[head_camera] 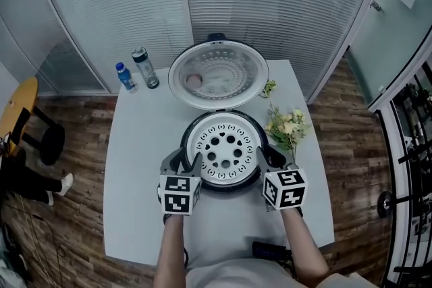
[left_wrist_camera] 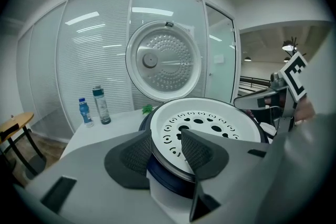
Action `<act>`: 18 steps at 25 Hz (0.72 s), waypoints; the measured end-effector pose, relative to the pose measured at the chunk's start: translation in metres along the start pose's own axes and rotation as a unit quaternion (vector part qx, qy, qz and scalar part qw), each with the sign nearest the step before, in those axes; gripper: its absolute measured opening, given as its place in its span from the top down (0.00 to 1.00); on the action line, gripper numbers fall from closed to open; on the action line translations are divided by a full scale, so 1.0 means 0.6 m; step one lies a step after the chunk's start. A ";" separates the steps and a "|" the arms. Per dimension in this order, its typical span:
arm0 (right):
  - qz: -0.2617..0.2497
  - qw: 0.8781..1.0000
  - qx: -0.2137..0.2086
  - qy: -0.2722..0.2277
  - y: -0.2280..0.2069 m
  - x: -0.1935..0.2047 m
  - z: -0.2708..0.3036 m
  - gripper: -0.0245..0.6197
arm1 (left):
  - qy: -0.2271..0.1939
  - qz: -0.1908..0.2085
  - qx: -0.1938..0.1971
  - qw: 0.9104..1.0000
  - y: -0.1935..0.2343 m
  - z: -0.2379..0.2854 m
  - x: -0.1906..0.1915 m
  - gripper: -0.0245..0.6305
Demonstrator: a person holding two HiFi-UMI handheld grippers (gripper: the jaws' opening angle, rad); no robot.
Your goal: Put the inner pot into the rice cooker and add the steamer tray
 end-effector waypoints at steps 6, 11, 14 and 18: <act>0.015 1.000 -0.003 -0.009 -0.001 0.006 -0.033 0.85 | -0.014 -0.024 -0.005 1.000 -0.002 -0.027 0.002 0.71; 0.043 0.999 -0.009 -0.014 0.001 0.017 -0.075 0.85 | -0.017 -0.042 -0.003 0.999 -0.020 -0.059 0.011 0.71; 0.065 0.998 -0.012 -0.019 0.001 0.023 -0.100 0.85 | -0.024 -0.054 -0.002 0.998 -0.036 -0.077 0.012 0.71; 0.094 0.995 -0.024 -0.025 0.005 0.029 -0.139 0.85 | -0.036 -0.069 -0.002 0.997 -0.059 -0.105 0.014 0.71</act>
Point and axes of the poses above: the fingertips, and each gripper's own axes: z forward along the fingers, y to its left, x out of its underside, the point moved 2 cm from there along -z, backward along the fingers, and after that the axes turned 11 degrees about -y, right-handed, at the moved point
